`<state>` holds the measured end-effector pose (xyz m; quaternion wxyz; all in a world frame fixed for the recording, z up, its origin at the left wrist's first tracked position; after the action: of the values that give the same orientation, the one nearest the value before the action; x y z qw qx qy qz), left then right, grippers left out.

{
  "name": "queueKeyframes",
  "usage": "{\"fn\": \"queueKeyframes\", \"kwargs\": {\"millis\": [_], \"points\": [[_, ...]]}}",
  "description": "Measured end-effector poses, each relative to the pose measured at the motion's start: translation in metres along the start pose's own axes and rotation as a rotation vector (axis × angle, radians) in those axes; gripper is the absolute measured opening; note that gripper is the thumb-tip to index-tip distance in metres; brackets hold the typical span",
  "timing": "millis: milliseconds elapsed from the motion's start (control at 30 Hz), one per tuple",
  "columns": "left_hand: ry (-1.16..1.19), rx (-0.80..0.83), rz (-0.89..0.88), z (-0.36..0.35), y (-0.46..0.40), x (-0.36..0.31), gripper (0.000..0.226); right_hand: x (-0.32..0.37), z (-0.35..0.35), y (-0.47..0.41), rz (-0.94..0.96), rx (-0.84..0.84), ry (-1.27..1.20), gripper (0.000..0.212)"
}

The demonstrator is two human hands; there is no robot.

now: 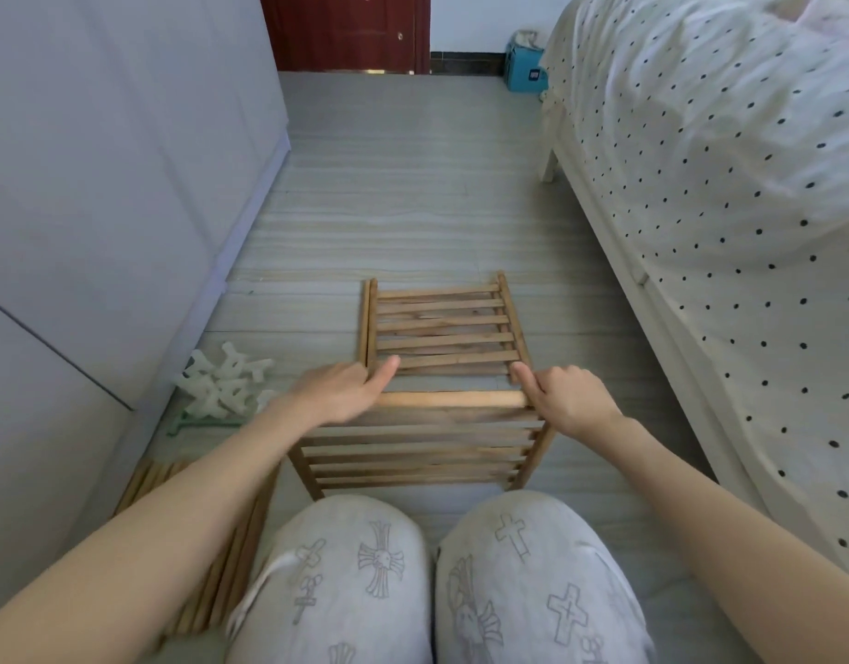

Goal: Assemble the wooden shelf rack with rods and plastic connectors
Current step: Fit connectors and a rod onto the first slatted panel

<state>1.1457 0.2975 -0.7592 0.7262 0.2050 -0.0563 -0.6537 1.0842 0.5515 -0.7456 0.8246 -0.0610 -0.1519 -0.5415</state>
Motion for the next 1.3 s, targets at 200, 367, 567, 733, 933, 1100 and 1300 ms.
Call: {"fn": "queueKeyframes", "kwargs": {"millis": [200,367,567,733,933,1100,1300], "points": [[0.005,0.191,0.133,0.007,0.022,0.043,0.105,0.027,-0.016,-0.011,0.113,0.109,0.203,0.066],[0.100,0.277,0.131,0.003,0.023,0.040,0.090,0.022,-0.027,-0.025,0.084,0.373,0.124,0.088],[-0.108,0.040,0.040,0.003,0.013,0.036,0.084,0.021,-0.028,-0.030,0.136,0.253,0.218,0.084],[-0.093,0.000,0.004,0.003,0.017,0.034,0.075,0.025,-0.026,-0.022,0.117,0.224,0.248,0.081],[-0.145,-0.099,-0.097,0.007,0.025,0.031,0.078,0.031,-0.016,-0.010,0.109,0.101,0.177,0.068],[-0.374,-0.160,-0.291,-0.004,0.041,0.029,0.053,0.015,0.002,-0.006,-0.100,-0.142,-0.129,0.058],[-0.237,-0.159,-0.113,0.000,0.039,0.031,0.045,-0.042,-0.007,0.031,-0.488,-0.311,-1.085,0.049]]}}
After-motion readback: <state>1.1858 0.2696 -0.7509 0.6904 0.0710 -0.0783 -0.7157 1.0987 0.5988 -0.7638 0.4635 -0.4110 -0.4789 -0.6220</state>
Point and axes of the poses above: each hand's wrist, its own y-axis away from the middle knuckle, its own z-axis out of the back of the hand, x = y × z, the point moved 4 cm from there along -y, towards the middle knuckle, and after that the axes turned 6 degrees about -y, right-handed, at the moved point
